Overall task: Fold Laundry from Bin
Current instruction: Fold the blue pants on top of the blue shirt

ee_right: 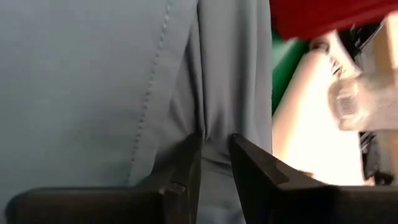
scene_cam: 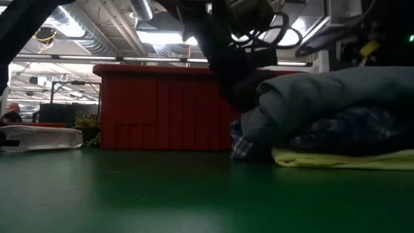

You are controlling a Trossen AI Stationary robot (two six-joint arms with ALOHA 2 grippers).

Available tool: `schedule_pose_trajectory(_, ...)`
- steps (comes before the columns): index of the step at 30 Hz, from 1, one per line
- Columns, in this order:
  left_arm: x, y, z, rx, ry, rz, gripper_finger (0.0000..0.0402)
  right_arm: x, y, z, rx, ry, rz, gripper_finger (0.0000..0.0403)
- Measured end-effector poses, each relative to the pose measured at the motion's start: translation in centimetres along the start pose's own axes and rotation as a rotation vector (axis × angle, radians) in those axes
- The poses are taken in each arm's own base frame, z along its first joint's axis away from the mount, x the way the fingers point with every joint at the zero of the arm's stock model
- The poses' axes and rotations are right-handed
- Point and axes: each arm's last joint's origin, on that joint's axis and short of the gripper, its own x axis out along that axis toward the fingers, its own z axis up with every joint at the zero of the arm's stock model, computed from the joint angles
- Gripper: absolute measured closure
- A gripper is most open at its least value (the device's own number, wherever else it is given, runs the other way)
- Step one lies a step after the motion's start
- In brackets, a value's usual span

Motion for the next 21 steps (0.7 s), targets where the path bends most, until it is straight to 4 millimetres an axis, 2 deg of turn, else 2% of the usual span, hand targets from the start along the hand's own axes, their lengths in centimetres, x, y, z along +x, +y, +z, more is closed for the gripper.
schedule_pose_trajectory(6,0.8,1.0,-0.8,-0.030,0.053,0.028,0.0301,3.0,-0.2,-1.0,0.066,0.095,0.041,0.0315)
schedule_pose_trajectory(10,1.0,1.5,-0.9,-0.036,0.067,0.034,0.0301,3.3,-0.1,-1.1,0.070,0.100,0.053,0.0315)
schedule_pose_trajectory(17,0.6,1.7,-0.9,-0.039,0.073,0.037,0.0303,1.6,-0.6,0.2,0.033,0.079,0.049,0.0315)
schedule_pose_trajectory(21,-1.3,2.3,-0.2,-0.048,0.042,0.038,0.0314,-0.4,-1.4,1.3,0.024,0.082,0.047,0.0315)
